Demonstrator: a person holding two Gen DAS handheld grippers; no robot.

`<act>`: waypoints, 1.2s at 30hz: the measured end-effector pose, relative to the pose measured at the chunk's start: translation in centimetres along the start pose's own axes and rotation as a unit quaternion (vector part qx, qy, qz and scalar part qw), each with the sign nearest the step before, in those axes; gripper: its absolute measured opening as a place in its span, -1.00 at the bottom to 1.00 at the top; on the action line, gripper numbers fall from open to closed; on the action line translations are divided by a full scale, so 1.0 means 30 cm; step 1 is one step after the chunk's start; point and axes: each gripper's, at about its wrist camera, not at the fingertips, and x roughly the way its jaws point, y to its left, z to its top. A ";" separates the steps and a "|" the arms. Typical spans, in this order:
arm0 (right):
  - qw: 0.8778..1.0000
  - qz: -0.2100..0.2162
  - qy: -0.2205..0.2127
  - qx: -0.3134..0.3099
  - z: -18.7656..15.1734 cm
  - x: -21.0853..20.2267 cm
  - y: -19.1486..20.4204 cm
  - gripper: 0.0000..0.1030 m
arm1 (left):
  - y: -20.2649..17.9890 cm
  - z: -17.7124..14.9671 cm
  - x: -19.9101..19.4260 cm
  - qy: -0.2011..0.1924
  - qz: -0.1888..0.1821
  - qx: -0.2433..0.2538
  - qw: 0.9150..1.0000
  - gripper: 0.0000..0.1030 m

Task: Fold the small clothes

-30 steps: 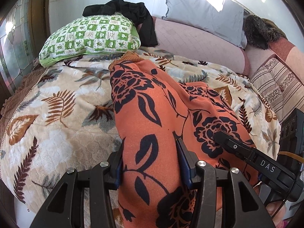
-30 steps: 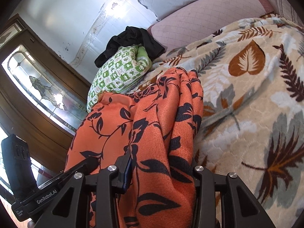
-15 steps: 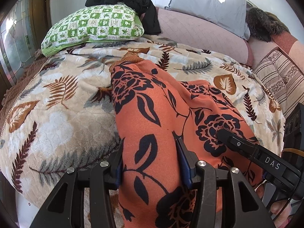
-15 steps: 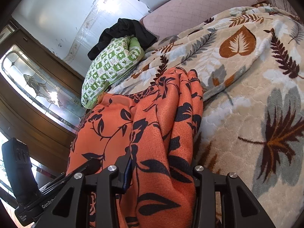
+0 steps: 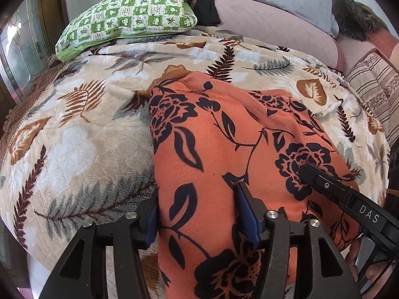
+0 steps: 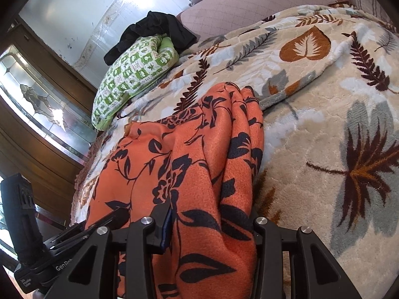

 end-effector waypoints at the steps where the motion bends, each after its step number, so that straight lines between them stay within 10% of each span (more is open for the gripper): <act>1: 1.000 -0.004 0.004 0.001 -0.003 0.007 -0.005 -0.12 | 0.001 -0.003 0.003 0.000 0.004 0.004 1.000 0.22; 19: 0.999 -0.008 0.020 0.044 -0.015 -0.054 -0.056 0.26 | 0.001 -0.034 -0.054 -0.023 0.033 0.021 0.999 0.31; 36: 0.993 0.013 -0.068 -0.095 -0.067 -0.307 0.132 0.14 | 0.080 -0.071 -0.138 -0.060 0.050 -0.019 0.997 0.30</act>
